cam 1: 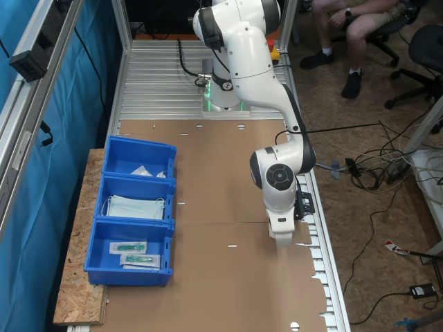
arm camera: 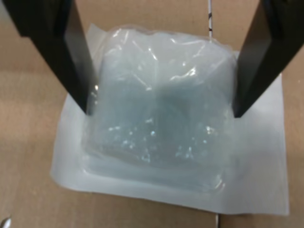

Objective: Pick and place sorting task of medical equipment.

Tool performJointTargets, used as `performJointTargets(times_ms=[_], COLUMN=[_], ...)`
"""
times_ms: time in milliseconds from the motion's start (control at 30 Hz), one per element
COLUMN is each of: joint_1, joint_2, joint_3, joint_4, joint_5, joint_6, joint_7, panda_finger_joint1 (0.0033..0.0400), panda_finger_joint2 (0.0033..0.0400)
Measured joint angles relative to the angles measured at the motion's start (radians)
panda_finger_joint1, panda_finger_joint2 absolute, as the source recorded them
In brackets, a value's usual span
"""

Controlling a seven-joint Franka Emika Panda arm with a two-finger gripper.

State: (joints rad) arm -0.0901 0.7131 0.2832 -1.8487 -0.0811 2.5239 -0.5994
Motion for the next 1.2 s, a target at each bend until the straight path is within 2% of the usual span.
performJointTargets(times_ms=[167, 200, 300, 333, 533, 567, 867, 1200], joint_1=[0.000, 0.000, 0.000, 0.000, 0.000, 0.000, 0.000, -0.001], joint_2=[-0.001, -0.001, -0.005, -0.006, -0.013, -0.014, -0.037, -0.155], joint_3=[0.000, 0.000, 0.000, 0.000, 0.000, 0.000, -0.006, -0.036], joint_4=[0.000, 0.000, 0.000, 0.000, 0.000, 0.000, -0.013, -0.037], joint_5=[0.000, 0.000, 0.000, 0.000, 0.000, 0.000, 0.000, 0.000], joint_6=[0.000, 0.000, 0.000, 0.000, 0.000, 0.000, -0.017, -0.132], joint_7=[0.000, 0.000, 0.000, 0.000, 0.000, 0.000, 0.000, 0.000], panda_finger_joint1=[0.0294, 0.0204, 0.0204, 0.0104, 0.0104, 0.0044, 0.0044, 0.0044], panda_finger_joint2=[0.0294, 0.0204, 0.0204, 0.0104, 0.0104, 0.0044, 0.0044, 0.0044])
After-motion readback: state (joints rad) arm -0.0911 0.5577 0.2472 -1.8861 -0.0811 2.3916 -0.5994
